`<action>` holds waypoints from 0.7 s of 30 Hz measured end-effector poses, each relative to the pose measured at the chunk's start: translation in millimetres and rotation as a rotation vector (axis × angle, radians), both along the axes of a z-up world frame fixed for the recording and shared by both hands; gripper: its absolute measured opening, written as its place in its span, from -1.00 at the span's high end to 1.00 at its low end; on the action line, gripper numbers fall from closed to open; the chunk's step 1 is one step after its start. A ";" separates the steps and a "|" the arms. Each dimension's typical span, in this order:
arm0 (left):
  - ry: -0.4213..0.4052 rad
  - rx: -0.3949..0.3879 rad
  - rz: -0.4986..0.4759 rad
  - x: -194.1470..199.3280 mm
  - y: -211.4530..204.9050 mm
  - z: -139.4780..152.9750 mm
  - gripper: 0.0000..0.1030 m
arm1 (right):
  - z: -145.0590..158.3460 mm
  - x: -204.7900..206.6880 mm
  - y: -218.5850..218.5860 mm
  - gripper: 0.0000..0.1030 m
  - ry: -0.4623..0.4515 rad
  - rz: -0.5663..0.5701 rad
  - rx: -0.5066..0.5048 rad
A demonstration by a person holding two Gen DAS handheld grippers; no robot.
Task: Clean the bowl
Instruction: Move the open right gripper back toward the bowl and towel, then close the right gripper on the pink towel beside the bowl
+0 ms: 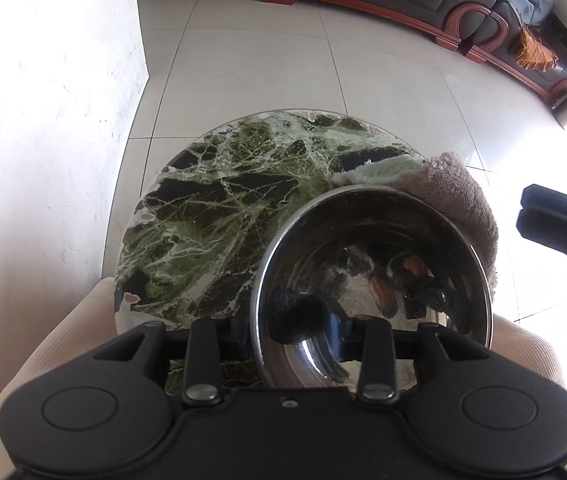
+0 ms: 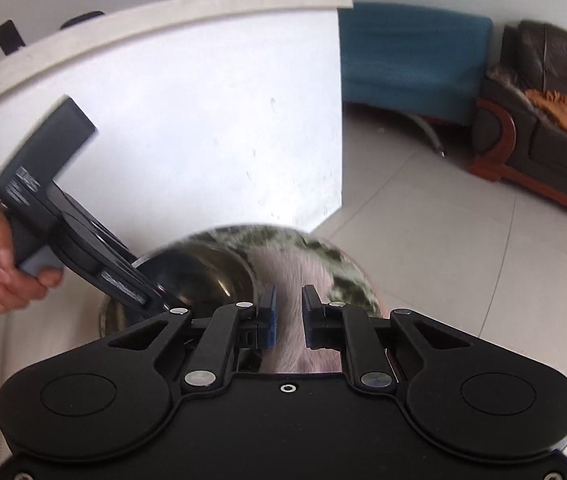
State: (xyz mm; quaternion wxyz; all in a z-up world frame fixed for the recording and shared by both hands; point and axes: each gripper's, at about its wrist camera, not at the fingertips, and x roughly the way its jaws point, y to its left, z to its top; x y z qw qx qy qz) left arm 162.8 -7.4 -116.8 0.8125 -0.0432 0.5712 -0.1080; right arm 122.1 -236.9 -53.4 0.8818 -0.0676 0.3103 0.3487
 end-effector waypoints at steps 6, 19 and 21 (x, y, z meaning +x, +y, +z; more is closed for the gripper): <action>-0.002 -0.004 -0.003 0.4 0.8 -0.4 0.34 | -2.3 -3.2 -6.5 0.13 -0.001 -0.070 -0.029; 0.005 -0.010 -0.007 2.3 0.5 -1.6 0.34 | -60.4 22.6 -44.1 0.42 0.448 -0.190 0.300; 0.005 -0.009 -0.009 2.5 0.1 -1.7 0.33 | -61.2 18.7 -48.8 0.50 0.455 -0.200 0.335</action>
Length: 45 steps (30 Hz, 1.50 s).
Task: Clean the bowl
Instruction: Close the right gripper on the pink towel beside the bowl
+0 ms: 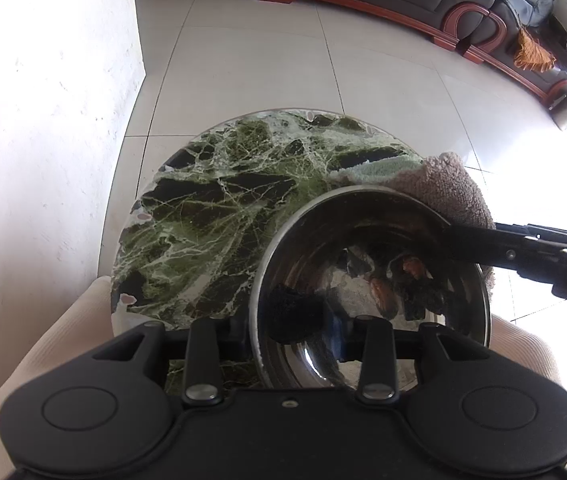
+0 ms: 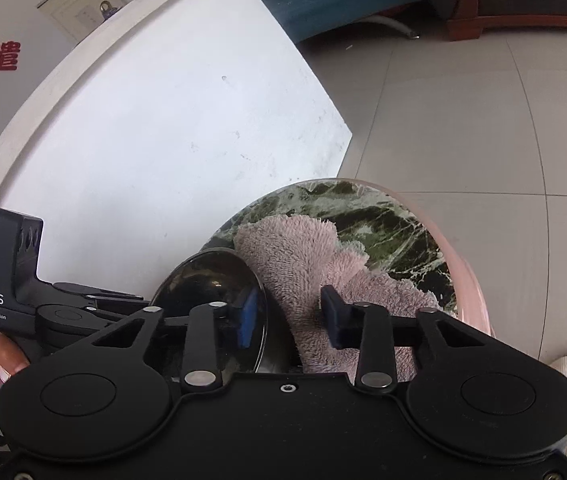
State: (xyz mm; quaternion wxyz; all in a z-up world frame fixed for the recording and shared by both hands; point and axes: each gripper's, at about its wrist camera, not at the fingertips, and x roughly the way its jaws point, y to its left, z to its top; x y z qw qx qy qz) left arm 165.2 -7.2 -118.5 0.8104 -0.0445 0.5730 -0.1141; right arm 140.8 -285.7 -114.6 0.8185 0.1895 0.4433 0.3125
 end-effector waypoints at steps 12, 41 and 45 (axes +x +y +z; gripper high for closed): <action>-0.001 0.004 -0.002 -0.2 -0.7 -0.6 0.33 | 28.4 -9.9 -14.0 0.75 -0.117 -0.074 0.068; 0.003 0.001 -0.013 1.9 -1.3 -2.0 0.30 | 3.0 -11.5 3.3 0.37 -0.124 0.059 -0.191; 0.005 0.000 -0.013 2.0 -0.9 -2.2 0.29 | -0.3 -9.0 -0.1 0.85 -0.115 -0.010 -0.130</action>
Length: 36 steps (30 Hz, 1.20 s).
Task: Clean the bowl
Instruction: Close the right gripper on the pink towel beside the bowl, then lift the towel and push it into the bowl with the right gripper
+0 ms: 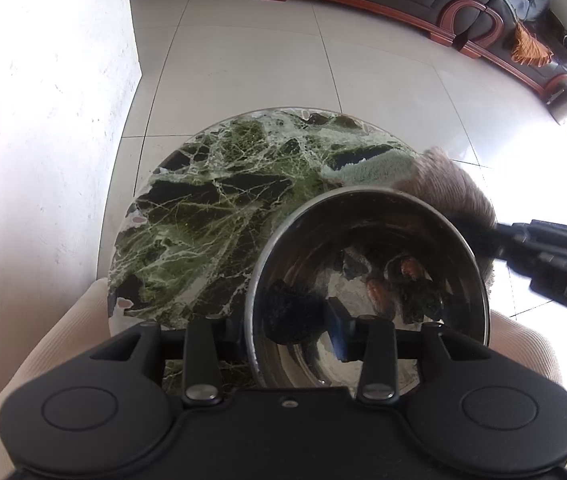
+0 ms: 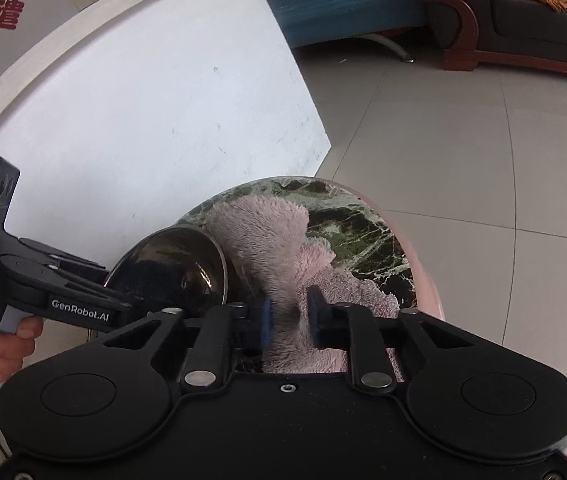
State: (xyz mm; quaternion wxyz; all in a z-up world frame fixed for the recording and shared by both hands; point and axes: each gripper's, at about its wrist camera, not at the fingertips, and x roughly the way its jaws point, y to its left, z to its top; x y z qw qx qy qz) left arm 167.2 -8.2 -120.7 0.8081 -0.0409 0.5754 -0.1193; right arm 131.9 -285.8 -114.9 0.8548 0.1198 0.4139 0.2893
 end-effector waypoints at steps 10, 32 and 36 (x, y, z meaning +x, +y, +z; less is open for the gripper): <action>-0.004 0.001 0.005 -1.1 -1.1 -0.8 0.29 | 62.6 -32.4 3.0 0.85 -0.202 0.060 0.030; 0.000 -0.002 -0.002 0.8 -1.5 -2.3 0.29 | 64.7 -68.2 38.9 0.55 -0.320 0.177 -0.165; -0.001 -0.002 -0.005 1.7 -1.2 -2.5 0.29 | 67.0 -92.2 57.3 0.55 -0.446 0.370 -0.307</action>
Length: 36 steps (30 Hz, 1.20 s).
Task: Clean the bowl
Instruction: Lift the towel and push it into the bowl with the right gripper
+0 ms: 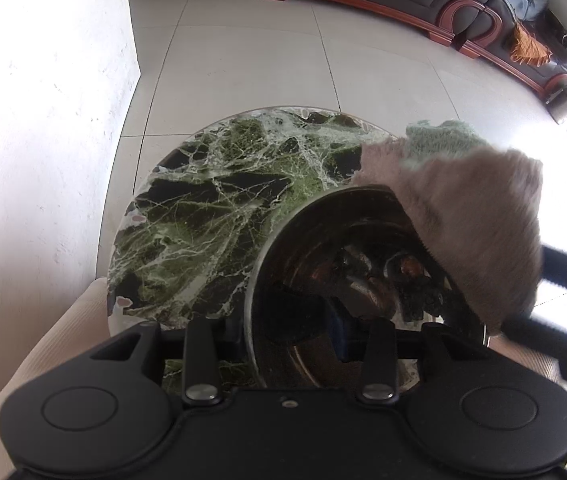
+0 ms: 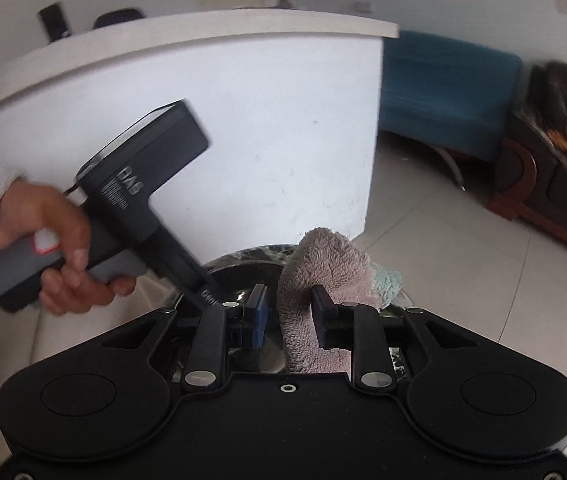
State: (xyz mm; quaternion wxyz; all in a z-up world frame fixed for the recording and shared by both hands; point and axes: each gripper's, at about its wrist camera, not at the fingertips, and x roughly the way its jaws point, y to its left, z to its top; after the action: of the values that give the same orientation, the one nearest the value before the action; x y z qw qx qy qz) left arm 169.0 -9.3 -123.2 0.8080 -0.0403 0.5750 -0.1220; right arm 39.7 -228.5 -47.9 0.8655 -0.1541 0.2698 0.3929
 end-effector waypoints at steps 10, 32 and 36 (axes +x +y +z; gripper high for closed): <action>0.002 -0.002 0.002 5.8 1.8 0.7 0.29 | 10.7 -0.1 -11.4 0.04 0.076 0.033 0.048; 0.001 -0.001 -0.001 -0.6 3.2 1.8 0.28 | -35.4 82.0 -18.0 0.32 0.369 -0.313 0.124; -0.001 0.002 -0.005 -0.6 2.6 0.9 0.27 | -31.7 70.6 -22.1 0.34 0.341 -0.327 0.122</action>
State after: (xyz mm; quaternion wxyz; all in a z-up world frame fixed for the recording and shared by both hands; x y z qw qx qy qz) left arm 168.4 -6.7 -122.3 0.8081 -0.0379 0.5748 -0.1232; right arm 110.3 -250.6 -79.6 0.8672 0.0127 0.4092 0.2835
